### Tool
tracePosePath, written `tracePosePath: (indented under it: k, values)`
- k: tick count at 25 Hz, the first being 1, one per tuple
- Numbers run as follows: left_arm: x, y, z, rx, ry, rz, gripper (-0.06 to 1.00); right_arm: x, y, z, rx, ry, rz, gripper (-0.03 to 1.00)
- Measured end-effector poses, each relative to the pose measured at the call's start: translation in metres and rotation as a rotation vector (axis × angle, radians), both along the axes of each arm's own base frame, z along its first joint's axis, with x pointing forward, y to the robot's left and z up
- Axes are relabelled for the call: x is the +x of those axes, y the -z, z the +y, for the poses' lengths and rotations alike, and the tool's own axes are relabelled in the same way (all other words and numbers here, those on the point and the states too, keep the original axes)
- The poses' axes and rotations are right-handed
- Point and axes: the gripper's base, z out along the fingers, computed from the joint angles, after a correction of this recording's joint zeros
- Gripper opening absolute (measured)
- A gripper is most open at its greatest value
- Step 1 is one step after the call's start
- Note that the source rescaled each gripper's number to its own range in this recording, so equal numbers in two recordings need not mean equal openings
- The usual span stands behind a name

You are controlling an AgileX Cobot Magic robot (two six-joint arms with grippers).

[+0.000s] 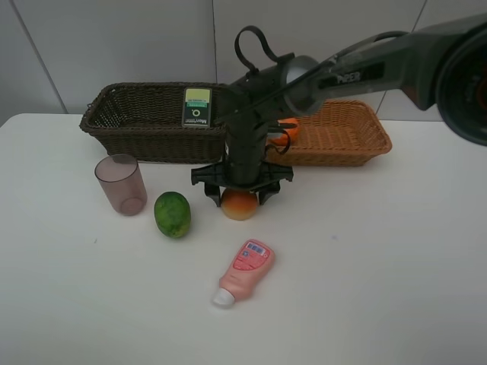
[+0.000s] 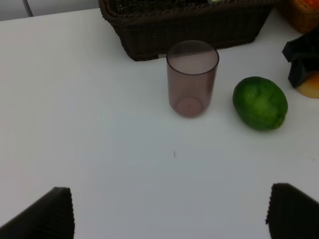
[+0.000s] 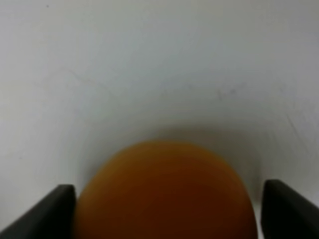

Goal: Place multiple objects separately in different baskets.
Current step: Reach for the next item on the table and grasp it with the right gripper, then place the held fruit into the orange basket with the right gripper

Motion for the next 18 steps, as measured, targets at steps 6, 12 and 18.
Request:
tracePosePath:
  k: [6, 12, 18]
  values:
    - [0.0000, 0.0000, 0.0000, 0.000, 0.000, 0.000, 1.00, 0.0000, 0.0000, -0.0001, -0.001, -0.001, 0.000, 0.00]
    - [0.0000, 0.0000, 0.0000, 0.000, 0.000, 0.000, 1.00, 0.0000, 0.0000, -0.0001, -0.002, -0.003, 0.000, 0.00]
    - [0.0000, 0.0000, 0.0000, 0.000, 0.000, 0.000, 1.00, 0.0000, 0.0000, -0.0001, -0.002, -0.003, 0.000, 0.00]
